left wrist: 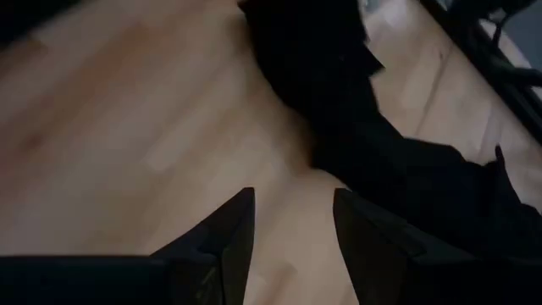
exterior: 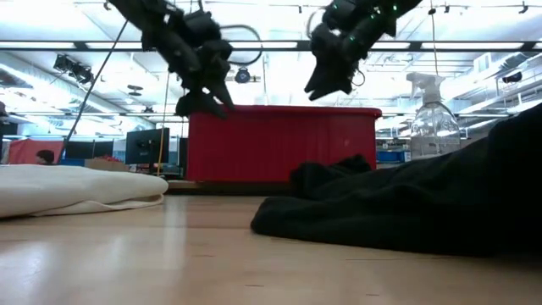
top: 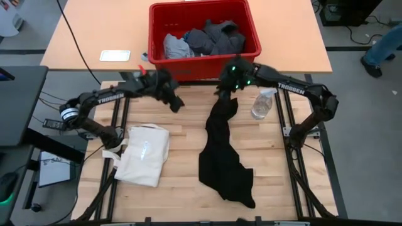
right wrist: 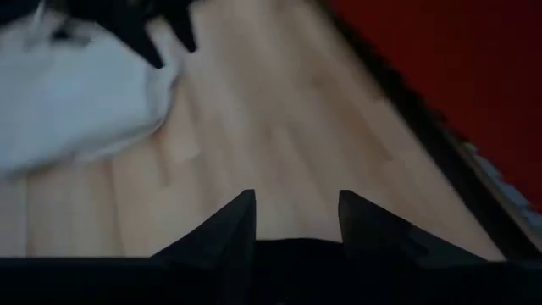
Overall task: Fold Laundry from Bin
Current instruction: Fold the black shirt
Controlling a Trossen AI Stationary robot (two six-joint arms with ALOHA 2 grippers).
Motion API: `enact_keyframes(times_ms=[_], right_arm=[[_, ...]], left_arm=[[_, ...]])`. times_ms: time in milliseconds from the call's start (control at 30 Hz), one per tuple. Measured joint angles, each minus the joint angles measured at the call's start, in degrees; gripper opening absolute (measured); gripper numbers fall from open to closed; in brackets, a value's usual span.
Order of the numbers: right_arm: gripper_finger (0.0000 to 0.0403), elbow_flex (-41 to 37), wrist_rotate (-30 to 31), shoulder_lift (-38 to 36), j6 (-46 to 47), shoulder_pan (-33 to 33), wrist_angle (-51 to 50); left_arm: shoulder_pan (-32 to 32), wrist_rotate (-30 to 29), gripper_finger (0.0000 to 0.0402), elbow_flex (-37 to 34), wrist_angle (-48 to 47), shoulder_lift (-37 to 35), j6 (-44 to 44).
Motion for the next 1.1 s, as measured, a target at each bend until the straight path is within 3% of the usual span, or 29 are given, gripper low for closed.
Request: enact_keyframes(times_ms=[167, 367, 600, 900, 1100], right_arm=[[0.0173, -2.00, 2.21, 1.85, -2.11, 5.39, 0.20], [0.0159, -9.55, -0.03, 5.22, -1.80, 9.52, 3.58], [0.0157, -15.74, 1.31, 8.80, -3.64, 13.19, 5.43], [0.0157, -21.62, 3.49, 7.55, -1.72, 20.27, -3.95], [0.0157, -22.64, -0.73, 3.73, 3.92, 26.21, -15.32]], left_arm=[[-11.30, -8.10, 0.0166, 0.00, 0.11, -0.08, -9.95], [-23.96, -16.05, 0.0166, 0.00, -2.48, -0.09, -21.79], [-35.50, -24.56, 0.0166, 0.00, -3.53, -0.08, -34.45], [-40.00, -28.73, 0.0166, 0.00, -6.28, -0.08, -37.49], [-39.41, -28.86, 0.0166, -0.02, -8.02, -0.08, -33.35]])
